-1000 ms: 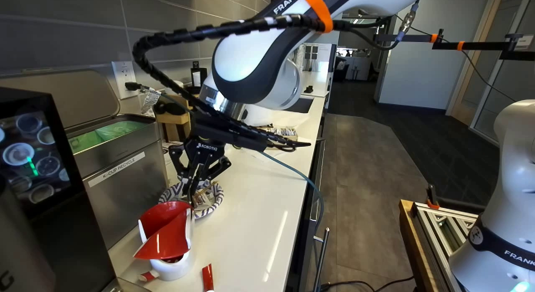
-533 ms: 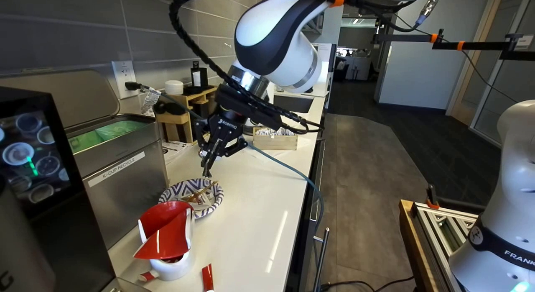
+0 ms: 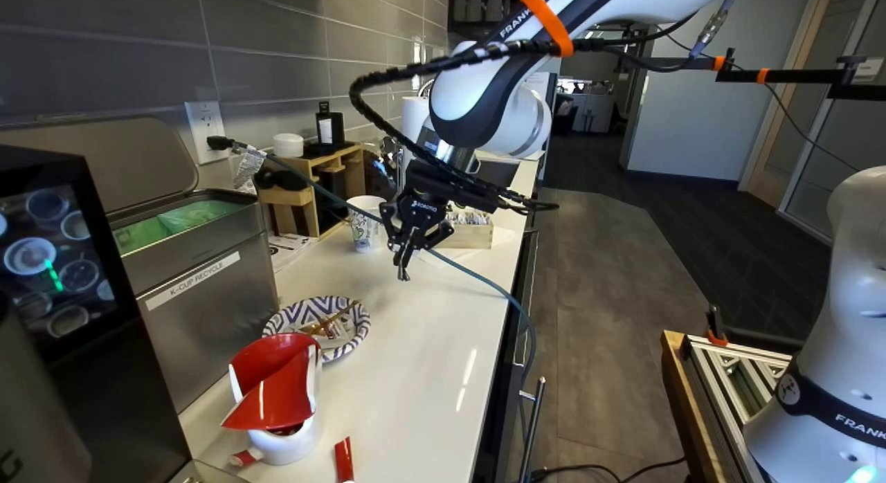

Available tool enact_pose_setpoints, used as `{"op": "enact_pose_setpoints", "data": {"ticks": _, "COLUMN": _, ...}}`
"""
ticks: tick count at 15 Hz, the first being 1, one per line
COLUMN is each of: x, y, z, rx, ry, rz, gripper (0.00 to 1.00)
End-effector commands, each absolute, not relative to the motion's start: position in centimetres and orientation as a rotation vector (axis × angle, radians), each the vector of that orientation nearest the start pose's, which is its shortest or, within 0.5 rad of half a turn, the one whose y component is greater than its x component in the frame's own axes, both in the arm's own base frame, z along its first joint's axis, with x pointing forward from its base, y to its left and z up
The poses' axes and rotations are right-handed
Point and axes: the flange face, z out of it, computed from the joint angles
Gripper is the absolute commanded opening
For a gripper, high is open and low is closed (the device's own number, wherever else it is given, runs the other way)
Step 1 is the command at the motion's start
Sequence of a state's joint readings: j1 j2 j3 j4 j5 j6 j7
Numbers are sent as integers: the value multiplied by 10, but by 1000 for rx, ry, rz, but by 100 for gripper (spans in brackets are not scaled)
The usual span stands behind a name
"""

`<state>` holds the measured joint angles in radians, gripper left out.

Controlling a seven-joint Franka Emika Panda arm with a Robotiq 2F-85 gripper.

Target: Remove the silver spoon from the plate and put it on the counter

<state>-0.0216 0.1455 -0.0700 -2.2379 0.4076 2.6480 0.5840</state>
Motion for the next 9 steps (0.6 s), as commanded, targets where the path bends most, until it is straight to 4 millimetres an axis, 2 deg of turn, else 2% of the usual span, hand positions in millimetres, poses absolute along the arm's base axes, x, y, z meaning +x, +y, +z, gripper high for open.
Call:
{"op": "enact_pose_setpoints", "data": {"ticks": 1, "x": 556, "y": -51, "z": 296, "rx": -2609, "ry": 1373, "rz": -259, "gripper": 3}}
{"op": "enact_pose_setpoints", "data": {"ticks": 4, "x": 550, "y": -22, "z": 275, "rx": -2676, "ry": 1318, "rz": -217, "gripper": 3}}
{"op": "enact_pose_setpoints", "data": {"ticks": 7, "x": 544, "y": -3, "z": 263, "rx": -2711, "ry": 1309, "rz": -189, "gripper": 3}}
{"op": "enact_pose_setpoints", "data": {"ticks": 8, "x": 542, "y": 1, "z": 262, "rx": -2712, "ry": 1321, "rz": -186, "gripper": 35}}
{"op": "enact_pose_setpoints", "data": {"ticks": 9, "x": 541, "y": 2, "z": 260, "rx": -2713, "ry": 1338, "rz": -181, "gripper": 36}}
